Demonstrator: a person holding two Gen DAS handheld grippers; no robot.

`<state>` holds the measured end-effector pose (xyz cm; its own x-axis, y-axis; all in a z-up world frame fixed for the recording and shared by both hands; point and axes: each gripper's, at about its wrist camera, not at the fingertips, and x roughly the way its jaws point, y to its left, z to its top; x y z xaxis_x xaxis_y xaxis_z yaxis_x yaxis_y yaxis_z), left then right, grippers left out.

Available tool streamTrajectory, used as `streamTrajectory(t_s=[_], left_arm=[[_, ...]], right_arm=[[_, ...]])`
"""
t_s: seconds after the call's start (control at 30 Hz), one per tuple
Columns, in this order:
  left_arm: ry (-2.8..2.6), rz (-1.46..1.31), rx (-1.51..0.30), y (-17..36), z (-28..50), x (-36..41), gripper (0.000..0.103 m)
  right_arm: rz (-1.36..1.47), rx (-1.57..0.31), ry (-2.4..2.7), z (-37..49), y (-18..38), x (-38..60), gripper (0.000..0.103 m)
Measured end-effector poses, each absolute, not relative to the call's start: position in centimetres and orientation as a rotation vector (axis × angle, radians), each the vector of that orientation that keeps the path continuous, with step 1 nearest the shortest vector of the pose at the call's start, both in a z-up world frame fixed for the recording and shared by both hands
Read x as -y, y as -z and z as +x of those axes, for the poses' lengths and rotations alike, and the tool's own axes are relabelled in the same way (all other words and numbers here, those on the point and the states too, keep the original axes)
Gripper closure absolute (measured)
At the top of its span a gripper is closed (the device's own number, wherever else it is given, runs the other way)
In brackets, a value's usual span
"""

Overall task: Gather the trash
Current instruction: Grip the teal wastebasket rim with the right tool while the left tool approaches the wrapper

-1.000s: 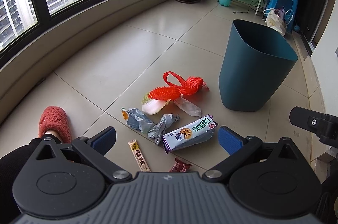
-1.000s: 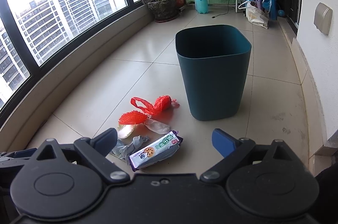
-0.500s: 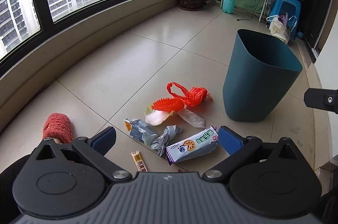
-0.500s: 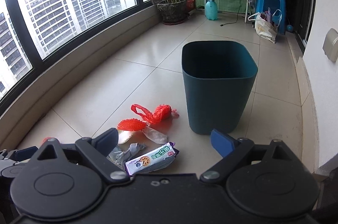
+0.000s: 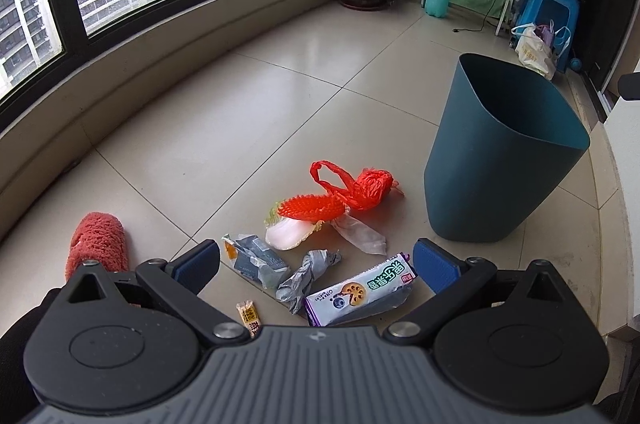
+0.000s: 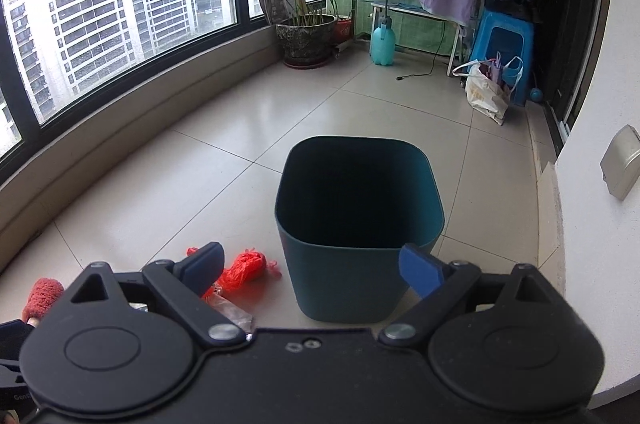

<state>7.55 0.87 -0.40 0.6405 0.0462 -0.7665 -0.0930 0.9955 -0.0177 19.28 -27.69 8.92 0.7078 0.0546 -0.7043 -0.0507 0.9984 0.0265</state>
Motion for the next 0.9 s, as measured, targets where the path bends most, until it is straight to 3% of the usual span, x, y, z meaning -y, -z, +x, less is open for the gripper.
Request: streamTrajectory(t_s=[0.27, 0.73, 0.9], left_arm=[[-0.06, -0.041, -0.91, 2.1, 10.7, 0.3, 0.0], [-0.066, 0.01, -1.046, 8.2, 16.5, 1.2, 0.0], [-0.073, 0.025, -1.081, 10.1, 17.8, 1.5, 0.0]], right_arm=[[0.008, -0.869, -0.005, 26.5, -5.2, 31.7, 0.009], [-0.003, -1.063, 0.133, 36.4, 5.4, 37.1, 0.032], [-0.018, -1.098, 0.115, 37.7, 7.4, 36.6, 0.048]])
